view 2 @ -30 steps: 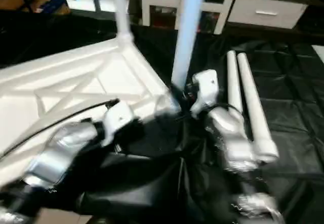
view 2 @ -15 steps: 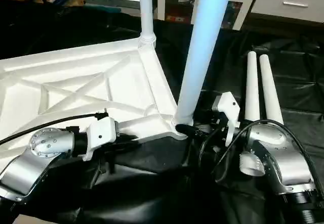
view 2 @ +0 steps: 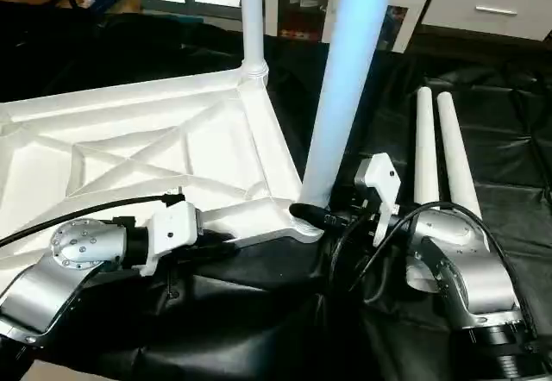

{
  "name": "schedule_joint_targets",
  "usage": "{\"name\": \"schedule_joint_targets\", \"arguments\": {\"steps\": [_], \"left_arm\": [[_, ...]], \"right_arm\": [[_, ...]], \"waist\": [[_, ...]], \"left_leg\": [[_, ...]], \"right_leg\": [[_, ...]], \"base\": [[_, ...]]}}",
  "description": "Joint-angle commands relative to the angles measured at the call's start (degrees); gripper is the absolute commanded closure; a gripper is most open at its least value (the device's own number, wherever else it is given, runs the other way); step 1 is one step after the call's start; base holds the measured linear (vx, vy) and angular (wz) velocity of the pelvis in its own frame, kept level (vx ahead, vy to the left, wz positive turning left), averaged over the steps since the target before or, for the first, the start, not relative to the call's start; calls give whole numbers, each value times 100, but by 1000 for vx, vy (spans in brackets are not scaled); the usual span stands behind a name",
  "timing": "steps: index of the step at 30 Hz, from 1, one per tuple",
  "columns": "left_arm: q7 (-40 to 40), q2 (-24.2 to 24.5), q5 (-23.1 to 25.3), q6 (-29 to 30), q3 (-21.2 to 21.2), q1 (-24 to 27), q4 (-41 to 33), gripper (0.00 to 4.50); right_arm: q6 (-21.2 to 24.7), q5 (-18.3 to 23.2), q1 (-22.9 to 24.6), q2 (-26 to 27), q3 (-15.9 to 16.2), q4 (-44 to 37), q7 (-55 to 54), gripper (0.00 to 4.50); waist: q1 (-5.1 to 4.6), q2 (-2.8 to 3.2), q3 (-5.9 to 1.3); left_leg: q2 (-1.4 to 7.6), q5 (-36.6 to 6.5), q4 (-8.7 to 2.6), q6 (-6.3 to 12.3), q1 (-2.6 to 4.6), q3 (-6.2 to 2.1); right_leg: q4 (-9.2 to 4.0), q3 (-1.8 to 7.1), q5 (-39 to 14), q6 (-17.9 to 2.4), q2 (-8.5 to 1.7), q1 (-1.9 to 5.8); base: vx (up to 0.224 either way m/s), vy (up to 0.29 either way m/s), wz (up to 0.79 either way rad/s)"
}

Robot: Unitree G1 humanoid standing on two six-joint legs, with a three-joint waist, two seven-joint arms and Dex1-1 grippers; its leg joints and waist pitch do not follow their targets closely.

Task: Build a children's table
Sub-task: Insert table leg to table base

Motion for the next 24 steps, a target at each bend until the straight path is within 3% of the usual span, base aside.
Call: {"name": "schedule_joint_targets", "arguments": {"steps": [1, 4, 7, 9, 10, 12, 14, 15, 17, 18, 21, 24], "left_arm": [[-136, 68, 123, 130, -368, 266, 287, 450], [-76, 45, 127, 214, -363, 280, 246, 450], [298, -135, 302, 485, -370, 230, 202, 450], [647, -402, 351, 854, -345, 175, 165, 450], [750, -496, 346, 979, -334, 162, 143, 450], [901, -622, 392, 1136, -348, 124, 118, 450], [1450, -1056, 537, 1701, -326, 0, 94, 450], [1450, -1056, 537, 1701, -326, 0, 94, 450], [2490, -1951, 710, 2697, -116, -226, 116, 450], [2490, -1951, 710, 2697, -116, -226, 116, 450], [2435, -2076, 684, 2612, -250, -337, 112, 450], [2250, -1935, 657, 2376, -291, -340, 112, 450]], "right_arm": [[56, 22, 60, 55, -74, -67, -126, 245], [124, -146, 49, 137, -59, -3, -445, 246], [359, -453, 28, 381, -5, 17, -1167, 248], [610, -614, 4, 674, 24, -15, -1774, 250], [709, -645, -3, 791, 23, -34, -1988, 250], [864, -721, -13, 992, 24, -60, -2345, 251], [1118, -992, -33, 1520, -2, -26, -3259, 251], [1118, -992, -33, 1520, -2, -26, -3259, 251], [1264, -1182, 14, 2474, -170, 82, -4563, 251], [1264, -1182, 14, 2474, -170, 82, -4563, 251], [1267, -1181, -34, 2822, -1, 236, -4763, 252], [1239, -1094, -79, 2793, 91, 211, -4482, 252]], "waist": [[-3, -79, -346], [-6, -77, -345], [-32, -80, -313], [-62, -83, -259], [-55, -83, -245], [-67, -78, -236], [-85, -71, -240], [-112, -98, -247], [-154, -93, -219], [-155, -97, -211], [-160, -75, -232], [-176, -100, -221]], "left_leg": [[541, -387, -356, 807, 164, -256], [543, -408, -362, 771, 173, -254], [545, -709, -403, 618, 154, -269], [547, -1186, -464, 312, 164, -287], [542, -1612, -483, 114, 222, -300], [536, -1855, -516, -113, 216, -346], [527, -2019, -546, -266, 216, -371], [518, -2086, -547, -332, 219, -372], [521, -2273, -548, -447, 242, -361], [500, -2486, -546, -500, 272, -390], [482, -2675, -590, -507, 280, -411], [480, -2736, -614, -509, 246, -401]], "right_leg": [[-237, 200, -177, -1561, -344, 220], [-239, 198, -236, -1554, -334, 208], [-295, 201, -723, -1471, -347, 209], [-374, 215, -1494, -1307, -353, 178], [-447, 221, -2177, -1128, -367, 152], [-473, 231, -2566, -933, -369, 140], [-488, 222, -2662, -786, -353, 124], [-497, 235, -2717, -723, -353, 96], [-541, 264, -2958, -636, -356, 31], [-588, 245, -3242, -520, -351, 0], [-594, 209, -2887, -310, -295, 7], [-581, 212, -2540, -274, -280, 18]], "base": [[0, 0, 0], [0, 0, 0], [0, 0, 0], [0, 0, 0], [0, 0, 0], [0, 0, 0], [0, 0, 0], [0, 0, 0], [0, 0, 0], [0, 0, 0], [0, 0, 0], [0, 0, 0]]}}
